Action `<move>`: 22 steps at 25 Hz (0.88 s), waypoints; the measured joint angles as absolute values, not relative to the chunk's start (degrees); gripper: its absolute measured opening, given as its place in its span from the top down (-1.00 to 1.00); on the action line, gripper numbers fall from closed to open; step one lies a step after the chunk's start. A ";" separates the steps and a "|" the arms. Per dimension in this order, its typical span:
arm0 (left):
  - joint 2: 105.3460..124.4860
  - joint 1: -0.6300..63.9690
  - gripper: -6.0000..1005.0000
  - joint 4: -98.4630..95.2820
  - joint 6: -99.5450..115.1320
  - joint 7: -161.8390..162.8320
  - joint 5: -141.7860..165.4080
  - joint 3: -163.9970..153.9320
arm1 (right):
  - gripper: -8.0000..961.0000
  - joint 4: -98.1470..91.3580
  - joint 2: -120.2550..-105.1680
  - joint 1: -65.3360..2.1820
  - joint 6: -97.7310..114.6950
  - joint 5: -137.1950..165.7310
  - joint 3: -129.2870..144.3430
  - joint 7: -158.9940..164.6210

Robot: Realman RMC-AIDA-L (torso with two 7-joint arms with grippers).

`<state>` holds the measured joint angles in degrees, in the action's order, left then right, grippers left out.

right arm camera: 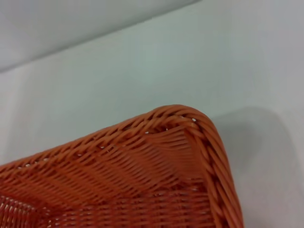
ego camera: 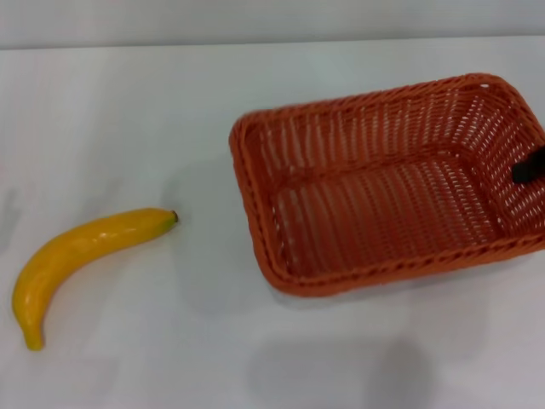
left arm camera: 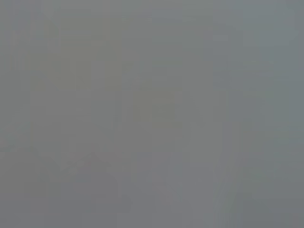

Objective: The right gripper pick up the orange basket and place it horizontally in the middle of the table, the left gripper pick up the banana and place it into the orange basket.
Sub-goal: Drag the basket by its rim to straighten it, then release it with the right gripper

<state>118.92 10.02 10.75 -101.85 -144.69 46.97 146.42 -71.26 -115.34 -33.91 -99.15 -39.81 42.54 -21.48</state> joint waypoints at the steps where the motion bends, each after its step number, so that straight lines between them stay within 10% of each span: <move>1: 118.92 10.10 -0.48 10.75 -101.87 -144.40 46.97 146.42 | 0.68 -71.11 -115.42 -32.99 -98.70 -40.70 42.53 -21.13; 22: 118.91 11.32 -0.48 10.72 -101.36 -143.91 46.93 146.42 | 0.59 -70.66 -115.48 -25.66 -91.15 -46.23 50.10 -16.94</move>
